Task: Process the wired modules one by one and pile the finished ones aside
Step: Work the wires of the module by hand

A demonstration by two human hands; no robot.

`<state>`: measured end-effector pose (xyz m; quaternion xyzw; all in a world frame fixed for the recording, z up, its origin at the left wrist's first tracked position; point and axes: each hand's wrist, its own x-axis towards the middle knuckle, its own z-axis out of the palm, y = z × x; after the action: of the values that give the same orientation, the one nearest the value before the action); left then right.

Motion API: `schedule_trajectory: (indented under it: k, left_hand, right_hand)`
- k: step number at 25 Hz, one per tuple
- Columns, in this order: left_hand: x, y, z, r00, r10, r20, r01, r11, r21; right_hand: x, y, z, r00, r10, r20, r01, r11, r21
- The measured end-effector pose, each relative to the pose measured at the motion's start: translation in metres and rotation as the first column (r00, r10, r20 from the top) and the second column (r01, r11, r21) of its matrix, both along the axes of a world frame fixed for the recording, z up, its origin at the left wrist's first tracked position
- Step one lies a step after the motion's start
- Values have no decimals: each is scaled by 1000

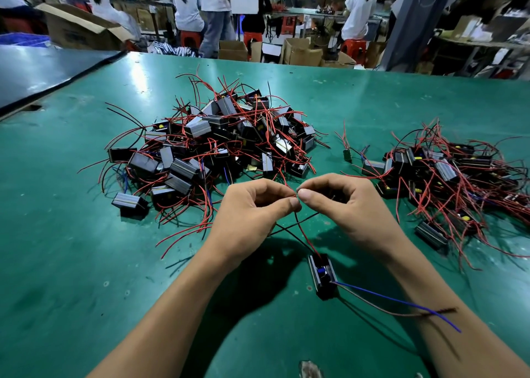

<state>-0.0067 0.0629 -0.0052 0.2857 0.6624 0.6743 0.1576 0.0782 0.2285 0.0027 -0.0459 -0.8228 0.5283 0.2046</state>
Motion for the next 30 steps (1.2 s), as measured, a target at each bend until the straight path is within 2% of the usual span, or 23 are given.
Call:
schedule_trajectory:
  k: [5, 9, 15, 20, 24, 30]
  left_hand:
    - [0, -2, 0, 998, -67, 9, 67, 997, -26]
    - [0, -4, 3, 993, -80, 85, 81, 997, -8]
    - [0, -8, 6, 985, -126, 118, 130, 991, -28]
    - [-2, -11, 6, 983, -153, 104, 158, 987, -41]
    - [-5, -13, 5, 977, -179, 112, 185, 981, -49]
    - [-7, -14, 3, 981, -150, 123, 155, 987, -34]
  right_hand:
    - [0, 2, 1, 999, 35, 10, -35, 997, -62]
    - [0, 0, 0, 999, 34, -26, -36, 997, -71]
    - [-2, 4, -2, 981, 159, 108, -129, 961, -242]
    - [-2, 6, -2, 969, 210, 134, -162, 940, -302]
    - [0, 4, -1, 961, 251, 120, -215, 944, -249]
    - [0, 1, 2, 966, 230, 117, -204, 958, -203]
